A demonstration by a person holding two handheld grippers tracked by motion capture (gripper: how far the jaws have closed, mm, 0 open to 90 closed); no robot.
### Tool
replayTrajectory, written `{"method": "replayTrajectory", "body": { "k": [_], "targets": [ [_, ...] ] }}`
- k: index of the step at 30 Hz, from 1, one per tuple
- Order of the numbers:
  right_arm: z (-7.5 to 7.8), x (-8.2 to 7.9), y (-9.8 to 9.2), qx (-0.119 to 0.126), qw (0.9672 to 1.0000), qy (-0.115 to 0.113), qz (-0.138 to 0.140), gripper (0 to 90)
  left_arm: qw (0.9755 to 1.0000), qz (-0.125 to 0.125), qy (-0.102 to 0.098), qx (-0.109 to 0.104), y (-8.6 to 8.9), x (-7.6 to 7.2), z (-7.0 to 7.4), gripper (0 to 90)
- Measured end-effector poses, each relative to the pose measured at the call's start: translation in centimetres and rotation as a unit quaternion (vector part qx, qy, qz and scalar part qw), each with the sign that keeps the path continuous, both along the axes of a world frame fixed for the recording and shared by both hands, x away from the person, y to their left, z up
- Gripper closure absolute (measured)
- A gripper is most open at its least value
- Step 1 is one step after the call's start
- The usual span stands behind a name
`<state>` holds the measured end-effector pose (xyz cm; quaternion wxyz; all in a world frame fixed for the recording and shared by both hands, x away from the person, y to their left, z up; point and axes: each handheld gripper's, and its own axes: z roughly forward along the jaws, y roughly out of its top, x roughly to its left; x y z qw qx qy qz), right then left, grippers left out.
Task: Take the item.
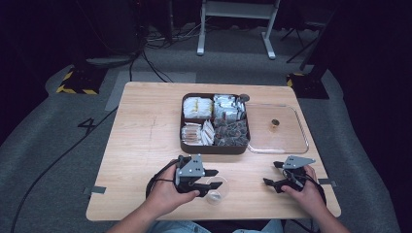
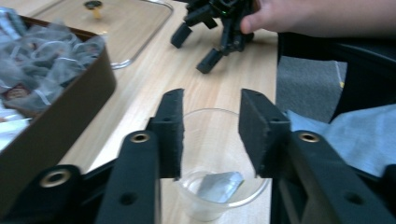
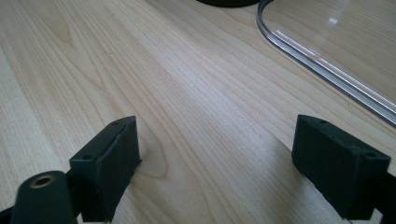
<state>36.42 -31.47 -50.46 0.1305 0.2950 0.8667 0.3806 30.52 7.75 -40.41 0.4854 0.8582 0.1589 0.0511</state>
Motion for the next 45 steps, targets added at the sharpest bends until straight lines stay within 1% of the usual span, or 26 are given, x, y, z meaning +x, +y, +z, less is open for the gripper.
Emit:
{"method": "replayTrajectory", "body": {
  "k": [2, 4, 5, 6, 10, 11, 15, 16, 17, 18, 19, 20, 21, 27, 30, 32, 33, 36, 37, 38, 39, 40, 41, 42, 43, 45],
  "targets": [
    [0.0, 0.0, 0.0, 0.0, 1.0, 0.0, 0.0, 15.1, 0.9998, 0.016, -0.009, 0.001, 0.7, 0.1, 0.3, 53.1],
    [0.0, 0.0, 0.0, 0.0, 1.0, 0.0, 0.0, 15.1, 0.9995, 0.028, -0.009, 0.005, 1.1, 0.2, 0.5, 52.0],
    [0.0, 0.0, 0.0, 0.0, 1.0, 0.0, 0.0, 15.1, 0.9995, 0.028, -0.009, 0.005, 1.1, 0.2, 0.5, 50.9],
    [0.0, 0.0, 0.0, 0.0, 1.0, 0.0, 0.0, 15.2, 0.9992, 0.038, -0.014, 0.009, 1.5, 0.2, 0.6, 49.9],
    [0.0, 0.0, 0.0, 0.0, 1.0, 0.0, 0.0, 15.1, 0.9974, 0.069, -0.015, 0.014, 2.8, 0.5, 0.9, 46.9],
    [0.0, 0.0, 0.0, 0.0, 1.0, 0.0, 0.0, 15.1, 0.9965, 0.08, -0.017, 0.018, 3.3, 0.6, 1.0, 46.9],
    [0.0, 0.0, 0.0, 0.0, 1.0, 0.0, 0.0, 15.1, 0.9939, 0.104, -0.023, 0.029, 4.6, 0.8, 1.1, 40.2],
    [0.0, 0.0, 0.0, 0.0, 1.0, 0.0, 0.0, 15.1, 0.992, 0.117, -0.027, 0.038, 5.3, 0.8, 1.2, 39.5],
    [0.0, 0.0, 0.0, 0.0, 1.0, 0.0, 0.0, 15.1, 0.992, 0.117, -0.027, 0.038, 5.3, 0.8, 1.2, 38.5],
    [0.0, 0.0, 0.0, 0.0, 1.0, 0.0, 0.0, 15.1, 0.9913, 0.122, -0.029, 0.039, 5.6, 0.8, 1.1, 37.4],
    [0.0, 0.0, 0.0, 0.0, 1.0, 0.0, 0.0, 15.1, 0.99, 0.131, -0.027, 0.043, 6.2, 0.8, 1.1, 36.4],
    [0.0, 0.0, 0.0, 0.0, 1.0, 0.0, 0.0, 15.1, 0.9895, 0.136, -0.026, 0.043, 6.5, 0.7, 1.1, 35.1],
    [0.0, 0.0, 0.0, 0.0, 1.0, 0.0, 0.0, 15.1, 0.9895, 0.136, -0.026, 0.043, 6.5, 0.7, 1.1, 34.1],
    [0.0, 0.0, 0.0, 0.0, 1.0, 0.0, 0.0, 15.1, 0.9873, 0.148, -0.022, 0.055, 8.2, 0.8, 0.8, 29.9],
    [0.0, 0.0, 0.0, 0.0, 1.0, 0.0, 0.001, 15.1, 0.9864, 0.155, -0.016, 0.054, 9.1, 0.7, 0.6, 28.2],
    [0.0, 0.0, 0.0, 0.0, 1.0, 0.0, 0.0, 15.1, 0.9852, 0.162, -0.011, 0.055, 10.0, 0.8, 0.2, 28.1],
    [0.0, 0.0, 0.0, 0.0, 1.0, 0.0, 0.0, 15.1, 0.9842, 0.167, -0.01, 0.058, 10.3, 0.8, 0.1, 28.1],
    [0.0, 0.0, 0.0, 0.0, 1.0, 0.0, 0.001, 15.1, 0.98, 0.186, -0.004, 0.07, 11.6, 1.1, -0.6, 28.0],
    [0.0, 0.0, 0.0, 0.0, 1.0, 0.0, 0.001, 15.1, 0.9773, 0.197, 0.002, 0.078, 12.4, 1.3, -1.1, 28.1],
    [0.0, 0.0, 0.0, 0.0, 1.0, 0.0, 0.0, 15.1, 0.9773, 0.197, 0.002, 0.078, 12.4, 1.3, -1.1, 28.1],
    [0.0, 0.0, 0.0, 0.0, 1.0, 0.0, 0.0, 15.1, 0.9736, 0.208, 0.004, 0.093, 13.2, 1.6, -1.6, 28.0],
    [0.0, 0.0, 0.0, 0.0, 1.0, 0.0, 0.0, 15.1, 0.9736, 0.208, 0.004, 0.093, 13.2, 1.6, -1.6, 28.0],
    [0.0, 0.0, 0.0, 0.0, 1.0, 0.0, 0.0, 15.1, 0.9705, 0.219, 0.009, 0.101, 13.8, 1.8, -2.1, 28.0],
    [0.0, 0.0, 0.0, 0.0, 1.0, 0.0, 0.0, 15.1, 0.9705, 0.219, 0.009, 0.101, 13.8, 1.8, -2.1, 27.8],
    [0.0, 0.0, 0.0, 0.0, 1.0, 0.0, 0.0, 15.1, 0.9697, 0.221, 0.011, 0.104, 13.9, 1.9, -2.3, 27.8],
    [0.0, 0.0, 0.0, 0.0, 1.0, 0.0, 0.001, 15.1, 0.9667, 0.228, 0.017, 0.116, 14.4, 2.1, -2.8, 27.7]
  ]
}}
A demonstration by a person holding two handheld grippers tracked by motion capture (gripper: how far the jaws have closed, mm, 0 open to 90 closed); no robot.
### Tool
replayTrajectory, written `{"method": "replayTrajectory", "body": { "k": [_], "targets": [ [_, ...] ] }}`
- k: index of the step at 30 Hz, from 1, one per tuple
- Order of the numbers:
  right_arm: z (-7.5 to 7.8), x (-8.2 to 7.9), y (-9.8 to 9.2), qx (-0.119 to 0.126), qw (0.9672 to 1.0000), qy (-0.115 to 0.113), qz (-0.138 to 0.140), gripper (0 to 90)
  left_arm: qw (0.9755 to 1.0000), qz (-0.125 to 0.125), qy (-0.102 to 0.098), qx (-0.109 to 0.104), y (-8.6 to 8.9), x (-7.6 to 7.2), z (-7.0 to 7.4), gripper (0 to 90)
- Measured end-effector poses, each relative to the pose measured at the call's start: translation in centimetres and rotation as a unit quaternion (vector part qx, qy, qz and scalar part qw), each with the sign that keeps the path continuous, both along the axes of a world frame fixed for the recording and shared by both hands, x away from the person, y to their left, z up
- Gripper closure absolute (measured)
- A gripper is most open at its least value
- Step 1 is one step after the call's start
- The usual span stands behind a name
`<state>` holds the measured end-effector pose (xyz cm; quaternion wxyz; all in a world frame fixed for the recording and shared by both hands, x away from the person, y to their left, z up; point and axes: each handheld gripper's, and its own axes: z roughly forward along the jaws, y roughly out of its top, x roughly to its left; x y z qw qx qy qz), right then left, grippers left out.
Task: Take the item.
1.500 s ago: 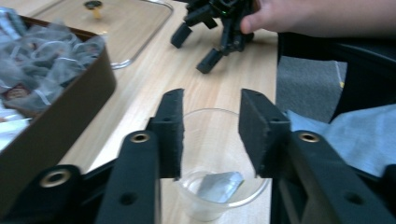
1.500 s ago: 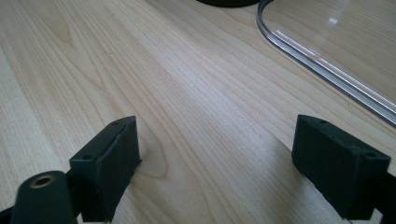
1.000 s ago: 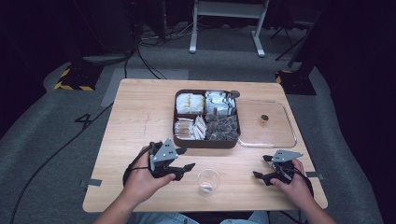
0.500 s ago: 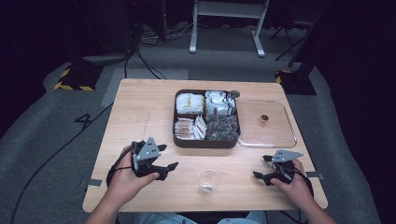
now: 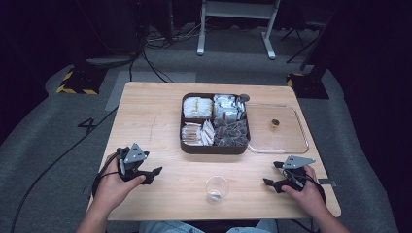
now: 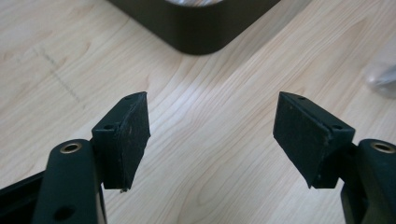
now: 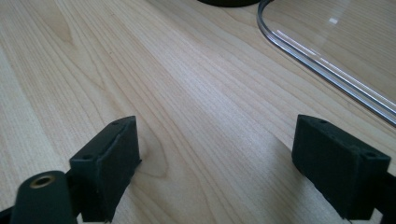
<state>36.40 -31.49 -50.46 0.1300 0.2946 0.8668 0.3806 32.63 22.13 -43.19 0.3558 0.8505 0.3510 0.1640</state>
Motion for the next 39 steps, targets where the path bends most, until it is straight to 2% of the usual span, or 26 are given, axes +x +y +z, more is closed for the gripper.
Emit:
{"method": "replayTrajectory", "body": {
  "k": [1, 3, 7, 12, 15, 19, 23, 26, 29, 30, 39],
  "targets": [
    [0.0, 0.0, 0.0, 0.0, 1.0, 0.0, 0.0, 15.1, 0.9999, 0.008, 0.009, 0.007, 0.2, 0.1, -0.4, 27.5],
    [0.0, 0.0, 0.0, 0.0, 1.0, 0.0, 0.0, 15.1, 0.9998, 0.01, 0.011, 0.014, 0.3, 0.2, -0.6, 27.5],
    [0.0, 0.0, 0.0, 0.0, 1.0, 0.0, 0.0, 15.1, 0.9986, 0.028, 0.031, 0.031, 0.8, 0.5, -1.5, 27.5],
    [0.0, 0.0, 0.0, 0.0, 1.0, 0.0, 0.0, 15.1, 0.9972, 0.04, 0.049, 0.04, 1.5, 0.9, -2.6, 27.3],
    [0.0, 0.0, 0.0, 0.0, 1.0, 0.0, 0.001, 15.1, 0.996, 0.045, 0.062, 0.046, 2.0, 1.0, -3.6, 26.9],
    [0.0, 0.0, 0.0, 0.0, 1.0, 0.0, 0.001, 15.1, 0.9947, 0.047, 0.069, 0.06, 2.4, 0.8, -4.6, 26.3],
    [0.0, 0.0, 0.0, 0.0, 1.0, 0.0, 0.001, 15.1, 0.9941, 0.046, 0.076, 0.063, 2.9, 0.5, -5.7, 22.8],
    [0.0, 0.0, 0.0, 0.0, 1.0, 0.0, 0.001, 15.1, 0.9952, 0.054, 0.072, 0.037, 3.3, 0.3, -6.1, 22.1],
    [0.0, 0.0, 0.0, 0.0, 1.0, 0.0, 0.001, 15.1, 0.9973, 0.056, 0.046, 0.011, 3.9, 0.2, -6.9, 16.4],
    [0.0, 0.0, 0.0, 0.0, 1.0, 0.0, 0.001, 15.1, 0.998, 0.053, 0.034, -0.003, 4.1, 0.3, -7.3, 13.1],
    [0.0, 0.0, 0.0, 0.0, 1.0, 0.0, 0.001, 15.1, 0.9987, 0.038, 0.033, -0.001, 4.6, 1.0, -7.3, 12.5]
  ]
}}
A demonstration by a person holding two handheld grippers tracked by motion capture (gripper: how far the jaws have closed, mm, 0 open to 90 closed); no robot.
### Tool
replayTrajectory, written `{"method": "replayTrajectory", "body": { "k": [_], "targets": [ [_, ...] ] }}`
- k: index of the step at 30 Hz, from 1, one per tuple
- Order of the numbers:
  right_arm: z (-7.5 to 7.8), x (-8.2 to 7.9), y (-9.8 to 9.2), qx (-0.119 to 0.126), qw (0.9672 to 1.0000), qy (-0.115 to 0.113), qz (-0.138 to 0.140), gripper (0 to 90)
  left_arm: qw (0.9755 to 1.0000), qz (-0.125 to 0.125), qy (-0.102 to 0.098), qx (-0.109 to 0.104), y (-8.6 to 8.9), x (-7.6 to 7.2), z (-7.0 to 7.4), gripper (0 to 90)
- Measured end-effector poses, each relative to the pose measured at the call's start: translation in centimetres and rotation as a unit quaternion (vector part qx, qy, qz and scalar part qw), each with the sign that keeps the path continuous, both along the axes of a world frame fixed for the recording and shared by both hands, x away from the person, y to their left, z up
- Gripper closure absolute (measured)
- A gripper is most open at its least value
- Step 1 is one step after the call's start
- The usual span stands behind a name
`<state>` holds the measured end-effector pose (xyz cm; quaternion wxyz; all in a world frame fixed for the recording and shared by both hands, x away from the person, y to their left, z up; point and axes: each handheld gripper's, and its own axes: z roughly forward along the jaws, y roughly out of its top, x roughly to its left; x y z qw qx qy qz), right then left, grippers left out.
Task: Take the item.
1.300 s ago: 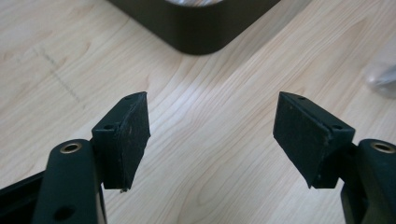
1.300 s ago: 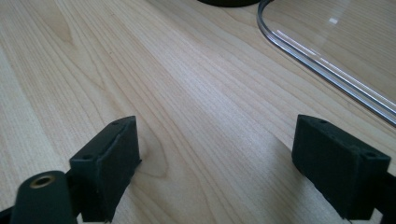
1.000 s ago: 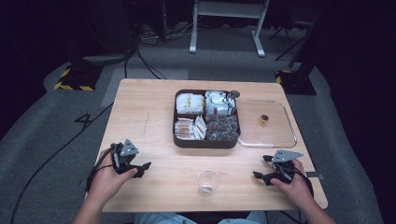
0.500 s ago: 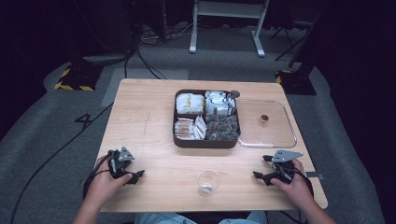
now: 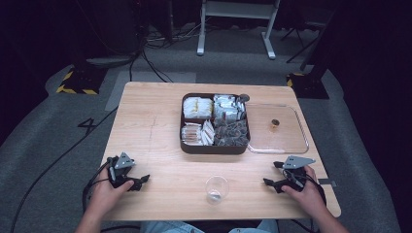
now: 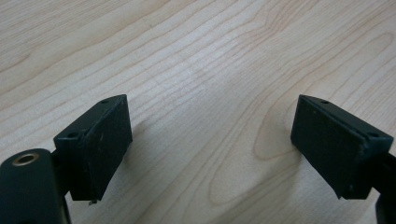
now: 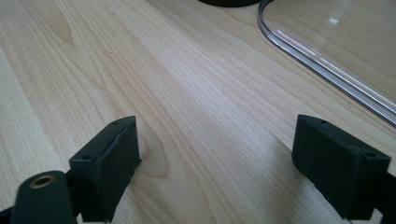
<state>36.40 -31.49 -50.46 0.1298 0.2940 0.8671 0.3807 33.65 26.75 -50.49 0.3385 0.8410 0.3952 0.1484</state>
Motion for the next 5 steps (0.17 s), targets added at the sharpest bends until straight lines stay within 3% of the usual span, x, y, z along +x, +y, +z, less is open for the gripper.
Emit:
{"method": "replayTrajectory", "body": {
  "k": [5],
  "targets": [
    [0.0, 0.0, 0.01, -0.001, 1.0, -0.001, -0.001, 14.8, 1.0, -0.002, -0.002, 0.002, 0.02, 0.03, 0.01, 12.5]
  ]
}}
